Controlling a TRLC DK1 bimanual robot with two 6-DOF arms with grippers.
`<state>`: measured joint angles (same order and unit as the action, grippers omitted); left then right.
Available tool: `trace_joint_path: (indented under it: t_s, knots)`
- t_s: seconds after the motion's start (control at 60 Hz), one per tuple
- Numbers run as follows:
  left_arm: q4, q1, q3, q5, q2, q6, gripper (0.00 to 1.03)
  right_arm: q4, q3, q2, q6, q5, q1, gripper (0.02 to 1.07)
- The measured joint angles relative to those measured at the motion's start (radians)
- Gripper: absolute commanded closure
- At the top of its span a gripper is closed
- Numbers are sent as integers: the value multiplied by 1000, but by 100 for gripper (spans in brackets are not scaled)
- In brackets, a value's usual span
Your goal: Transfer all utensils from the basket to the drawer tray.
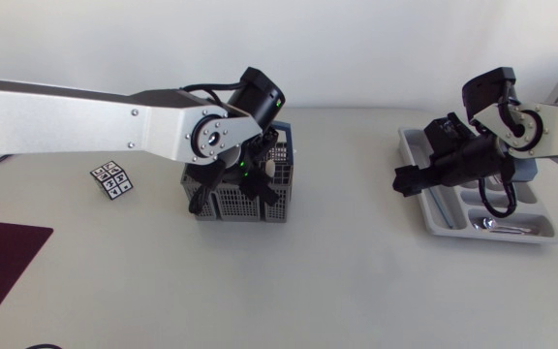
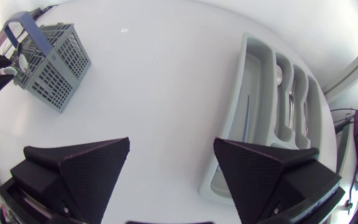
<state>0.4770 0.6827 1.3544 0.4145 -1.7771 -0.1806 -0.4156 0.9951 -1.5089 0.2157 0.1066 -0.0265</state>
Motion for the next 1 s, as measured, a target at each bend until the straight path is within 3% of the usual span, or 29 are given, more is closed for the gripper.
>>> trace_joint_path:
  t_s: [0.4, 1.0]
  knots:
    - [-12, -12, 1, 3, -4, 0, 98, 5, -35, 32, -3, -7, -15, 9]
    - [-19, 15, 0, 44, 71, -31, 100, 8, -64, 72, -3, -11, -25, 9]
